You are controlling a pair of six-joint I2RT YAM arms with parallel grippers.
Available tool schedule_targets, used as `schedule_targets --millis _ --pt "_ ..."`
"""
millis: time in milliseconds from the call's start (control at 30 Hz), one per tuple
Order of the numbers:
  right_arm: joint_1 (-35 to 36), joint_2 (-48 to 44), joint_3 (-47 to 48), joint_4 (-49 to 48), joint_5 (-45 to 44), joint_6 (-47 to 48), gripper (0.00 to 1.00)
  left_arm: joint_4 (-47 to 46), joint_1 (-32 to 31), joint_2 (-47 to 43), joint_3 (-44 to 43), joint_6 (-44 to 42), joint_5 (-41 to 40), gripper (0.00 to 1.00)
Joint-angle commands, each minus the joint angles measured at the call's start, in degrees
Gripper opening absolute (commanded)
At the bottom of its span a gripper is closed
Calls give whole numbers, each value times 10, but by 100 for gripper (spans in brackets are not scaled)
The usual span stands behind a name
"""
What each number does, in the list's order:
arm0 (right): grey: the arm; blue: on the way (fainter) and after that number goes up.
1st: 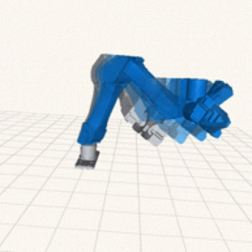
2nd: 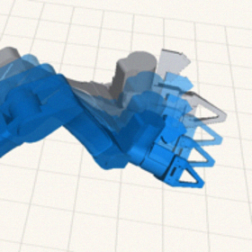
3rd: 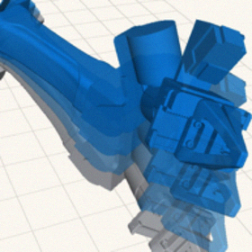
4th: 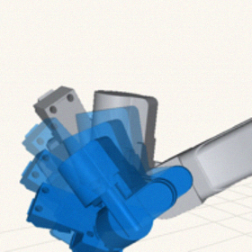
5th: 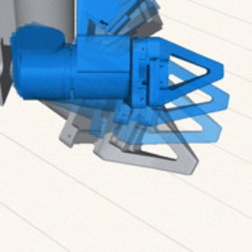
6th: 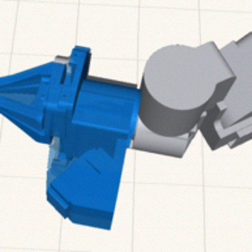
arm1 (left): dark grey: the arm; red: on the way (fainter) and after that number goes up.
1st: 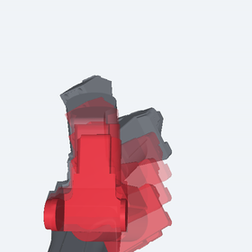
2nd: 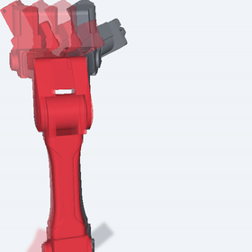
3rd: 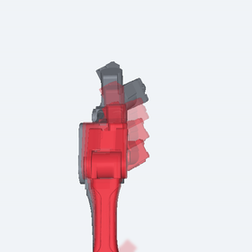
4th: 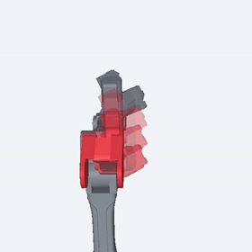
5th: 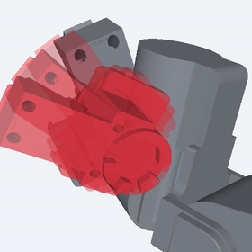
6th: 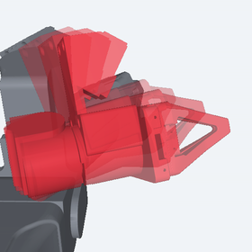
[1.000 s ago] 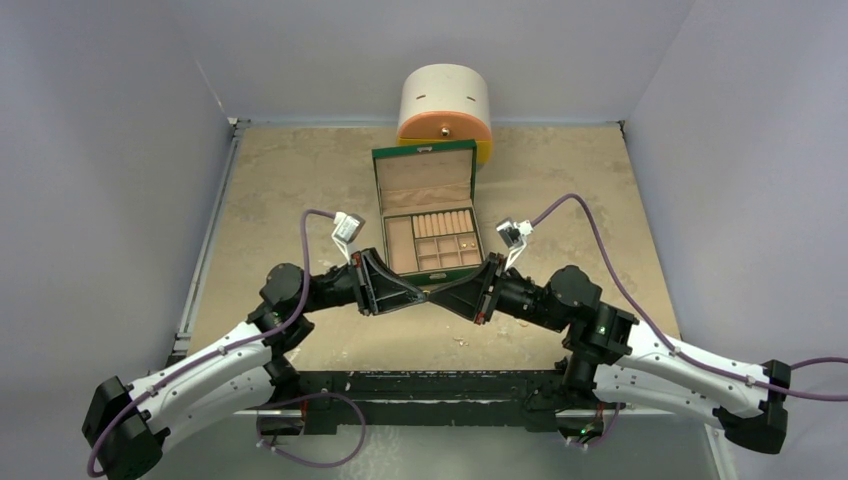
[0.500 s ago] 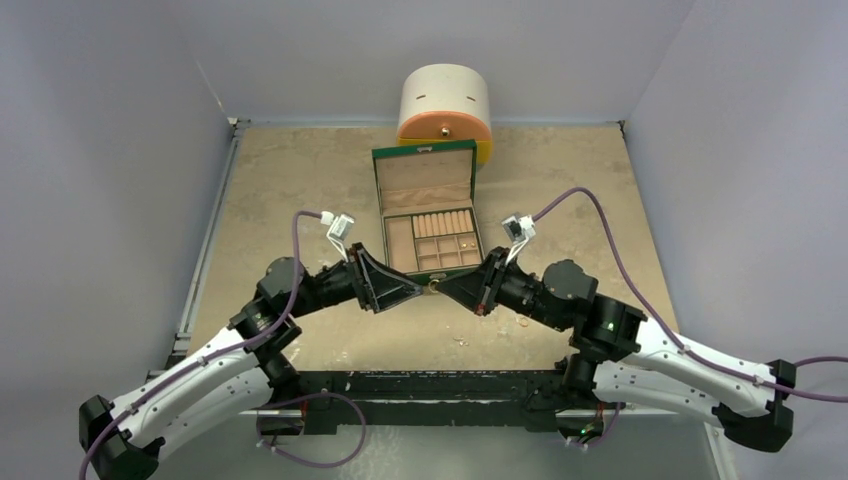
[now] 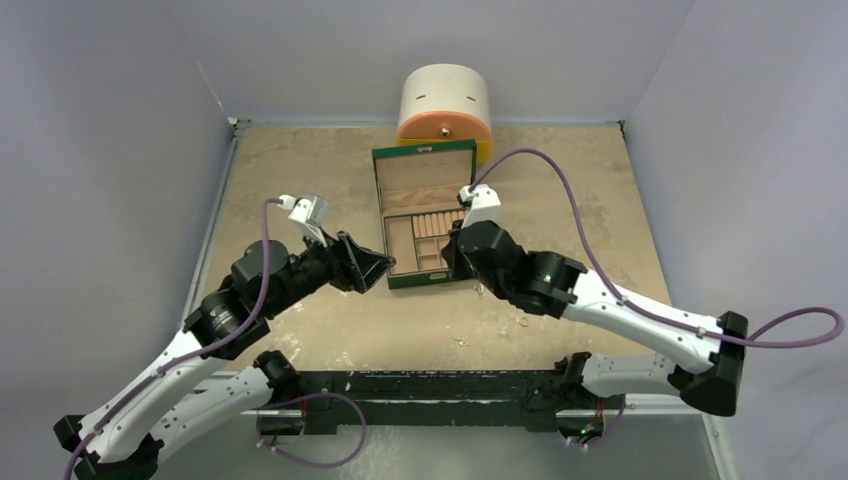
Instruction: Organize the mixed jewelry
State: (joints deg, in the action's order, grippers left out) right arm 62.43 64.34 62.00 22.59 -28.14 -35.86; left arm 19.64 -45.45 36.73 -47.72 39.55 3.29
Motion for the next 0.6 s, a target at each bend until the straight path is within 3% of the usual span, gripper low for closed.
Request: schedule_targets --millis 0,233,567 --pt "-46 49 52 31 -53 61 0 108 -1 -12 -54 -72 -126 72" --pt "-119 145 84 8 -18 94 0 149 -1 -27 -58 -93 -223 78" --pt "-171 262 119 -54 5 109 0 130 -1 -31 -15 -116 -259 78"
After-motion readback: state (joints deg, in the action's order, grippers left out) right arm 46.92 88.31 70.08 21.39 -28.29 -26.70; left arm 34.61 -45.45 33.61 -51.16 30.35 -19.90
